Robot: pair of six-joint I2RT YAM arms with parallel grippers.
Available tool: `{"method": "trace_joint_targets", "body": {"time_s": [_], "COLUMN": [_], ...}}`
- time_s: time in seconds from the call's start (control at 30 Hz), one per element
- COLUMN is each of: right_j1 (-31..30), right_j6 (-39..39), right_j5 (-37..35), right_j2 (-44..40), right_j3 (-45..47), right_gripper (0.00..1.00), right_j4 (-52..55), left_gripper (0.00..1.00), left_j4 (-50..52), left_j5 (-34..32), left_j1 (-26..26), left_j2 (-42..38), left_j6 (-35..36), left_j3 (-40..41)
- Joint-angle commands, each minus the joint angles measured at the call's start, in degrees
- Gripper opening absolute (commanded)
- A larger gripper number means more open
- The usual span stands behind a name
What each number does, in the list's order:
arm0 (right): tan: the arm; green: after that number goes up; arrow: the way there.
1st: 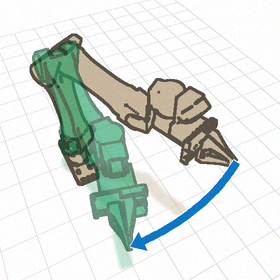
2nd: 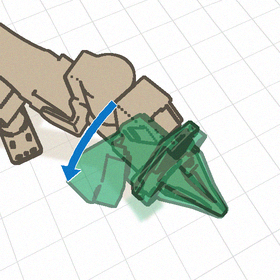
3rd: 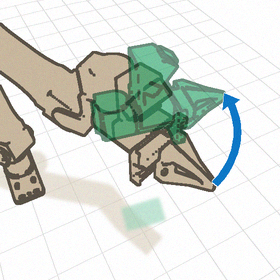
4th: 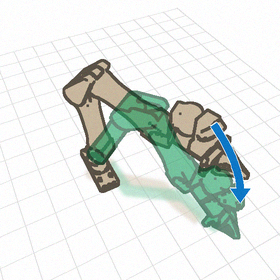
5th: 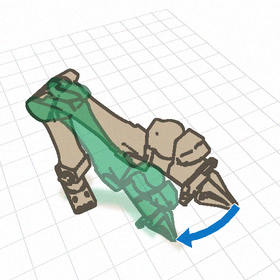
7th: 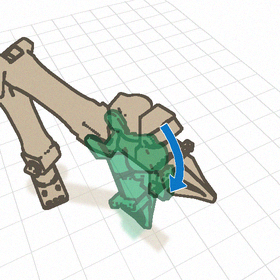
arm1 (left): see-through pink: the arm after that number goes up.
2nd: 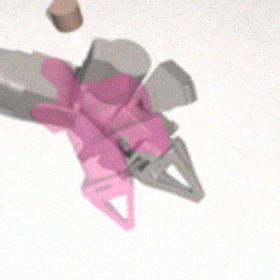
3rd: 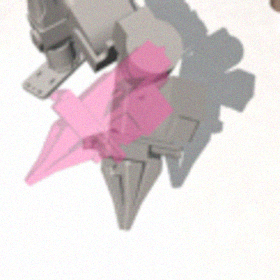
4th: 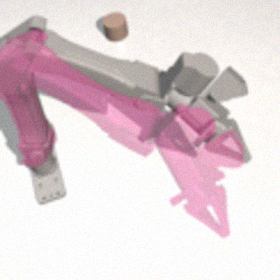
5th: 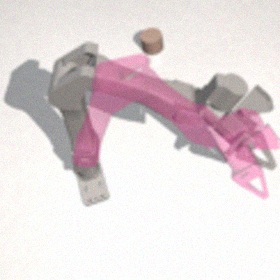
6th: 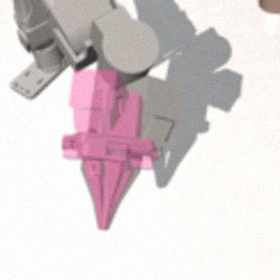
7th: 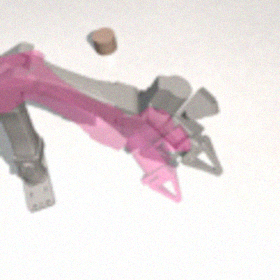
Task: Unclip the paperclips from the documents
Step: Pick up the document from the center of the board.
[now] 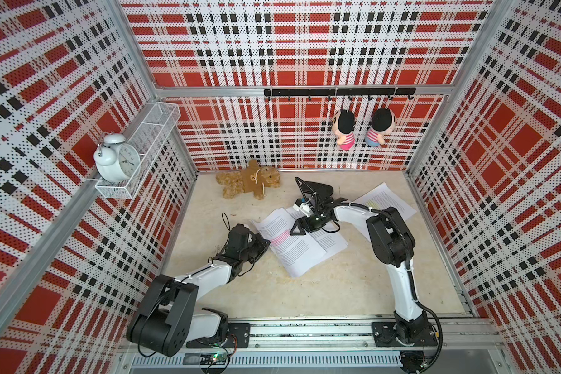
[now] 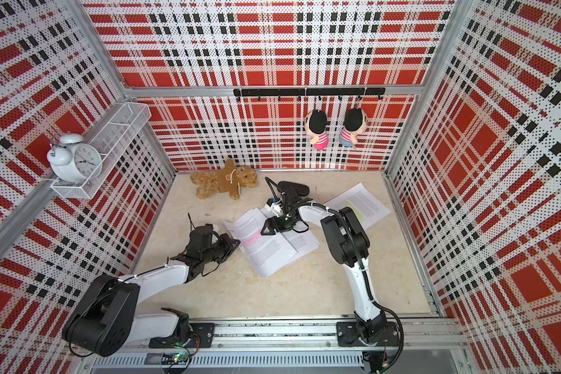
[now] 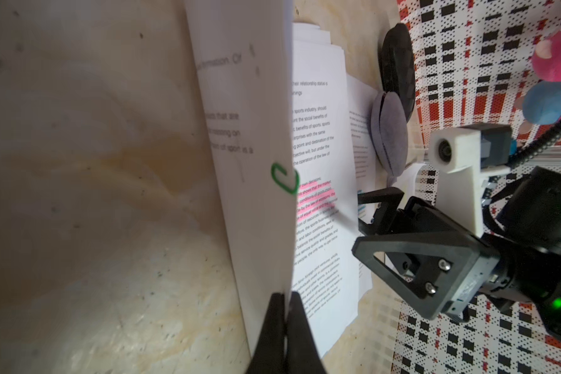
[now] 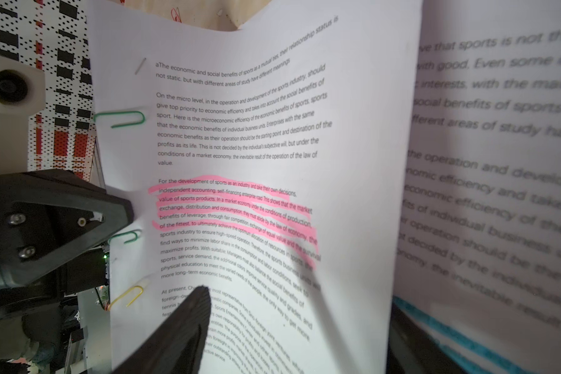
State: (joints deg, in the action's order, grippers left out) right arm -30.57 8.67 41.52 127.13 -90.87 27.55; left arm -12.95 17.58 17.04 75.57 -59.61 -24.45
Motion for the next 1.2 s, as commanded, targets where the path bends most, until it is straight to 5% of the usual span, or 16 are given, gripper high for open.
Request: {"method": "trace_joint_targets", "body": {"time_s": [0.0, 0.5, 0.7, 0.93, 1.07, 1.17], "right_j1": [0.95, 6.68, 7.16, 7.45, 7.60, 7.72], "right_j6": [0.66, -1.97, -1.09, -0.66, 0.11, -0.14], "right_j5": [-0.23, -0.62, 2.26, 1.89, 1.05, 6.58], "right_j2": [-2.23, -22.61, -31.52, -28.86, -30.56, -33.39], "right_j3": [1.84, 12.80, 23.63, 19.42, 21.56, 29.81], "right_gripper": [0.77, 0.93, 1.00, 1.00, 1.00, 1.00], "right_j4": [2.62, -3.90, -20.75, -20.75, -30.01, -49.62], "left_gripper": [0.00, 0.00, 0.00, 0.00, 0.00, 0.00], "left_j4": [4.38, 26.96, 31.68, 38.66, 36.87, 33.92], "left_j5": [1.01, -5.76, -11.43, -11.17, -8.84, -5.14], "left_j1": [0.45, 5.35, 8.43, 8.60, 8.41, 8.07], "left_j2": [0.28, -3.67, -7.01, -4.96, -6.21, -7.11], "left_j6": [3.99, 30.73, 48.52, 60.86, 67.01, 69.69], "left_j3": [-3.32, -29.73, -37.81, -45.88, -47.34, -47.82]}}
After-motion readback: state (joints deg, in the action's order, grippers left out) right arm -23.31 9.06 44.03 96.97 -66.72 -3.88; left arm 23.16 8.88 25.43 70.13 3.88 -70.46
